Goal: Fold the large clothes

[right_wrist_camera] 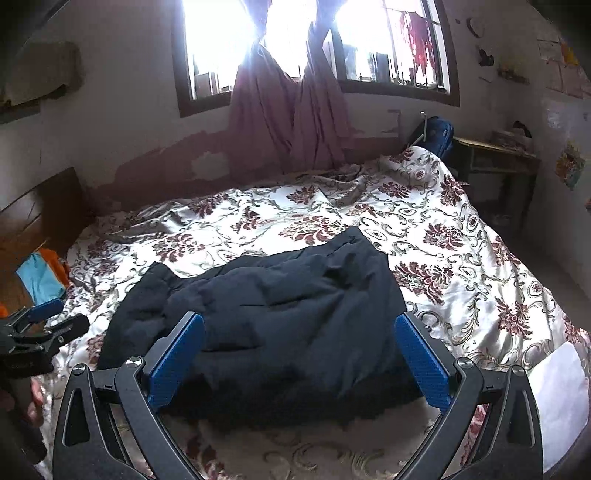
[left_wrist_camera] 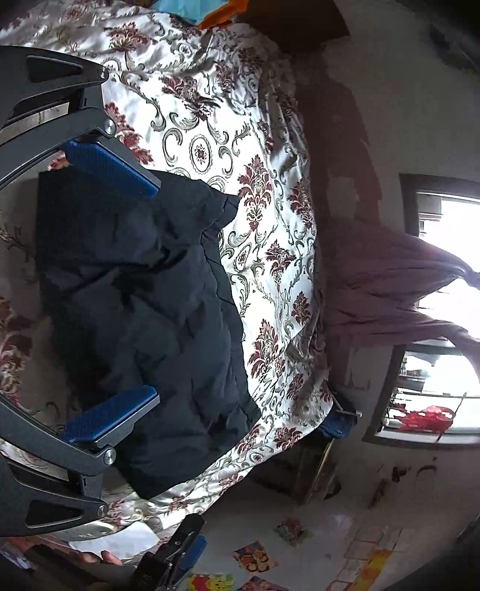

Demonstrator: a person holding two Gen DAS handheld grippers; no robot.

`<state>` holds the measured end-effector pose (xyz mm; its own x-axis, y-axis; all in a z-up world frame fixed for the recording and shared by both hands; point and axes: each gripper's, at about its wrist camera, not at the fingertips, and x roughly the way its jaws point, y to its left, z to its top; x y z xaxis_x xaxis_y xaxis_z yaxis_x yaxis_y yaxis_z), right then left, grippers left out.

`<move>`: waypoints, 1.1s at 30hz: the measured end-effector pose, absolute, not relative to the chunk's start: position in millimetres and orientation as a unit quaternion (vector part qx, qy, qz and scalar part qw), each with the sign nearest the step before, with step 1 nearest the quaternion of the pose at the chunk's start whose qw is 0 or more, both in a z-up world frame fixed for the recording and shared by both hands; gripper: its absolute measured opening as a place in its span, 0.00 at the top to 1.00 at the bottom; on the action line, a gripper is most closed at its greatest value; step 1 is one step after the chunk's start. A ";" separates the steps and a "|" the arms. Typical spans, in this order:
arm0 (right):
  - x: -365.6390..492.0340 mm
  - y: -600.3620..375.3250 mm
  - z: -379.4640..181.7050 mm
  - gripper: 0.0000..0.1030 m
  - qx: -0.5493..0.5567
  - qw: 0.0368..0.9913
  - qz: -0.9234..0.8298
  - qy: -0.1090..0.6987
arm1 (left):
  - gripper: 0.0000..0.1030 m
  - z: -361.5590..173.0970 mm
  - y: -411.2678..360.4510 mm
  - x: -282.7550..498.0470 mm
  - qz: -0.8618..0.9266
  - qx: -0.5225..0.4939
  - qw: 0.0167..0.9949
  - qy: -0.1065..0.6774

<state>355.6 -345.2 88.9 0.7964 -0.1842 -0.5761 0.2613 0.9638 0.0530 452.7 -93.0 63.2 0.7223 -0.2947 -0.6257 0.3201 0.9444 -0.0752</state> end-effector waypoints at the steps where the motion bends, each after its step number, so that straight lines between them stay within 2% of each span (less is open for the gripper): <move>1: 351.3 -341.8 89.3 0.02 0.065 0.947 -0.118 0.293 | 0.01 64.5 -91.9 447.2 -0.167 0.021 0.928 0.331; 11: 309.8 -317.2 87.3 0.02 0.055 0.961 -0.097 0.252 | 0.01 60.2 -76.4 403.0 -0.147 0.006 0.939 0.311; 33: 251.3 -300.9 56.9 0.02 0.028 0.987 -0.047 0.149 | 0.01 35.1 -69.3 333.3 -0.117 -0.019 0.976 0.185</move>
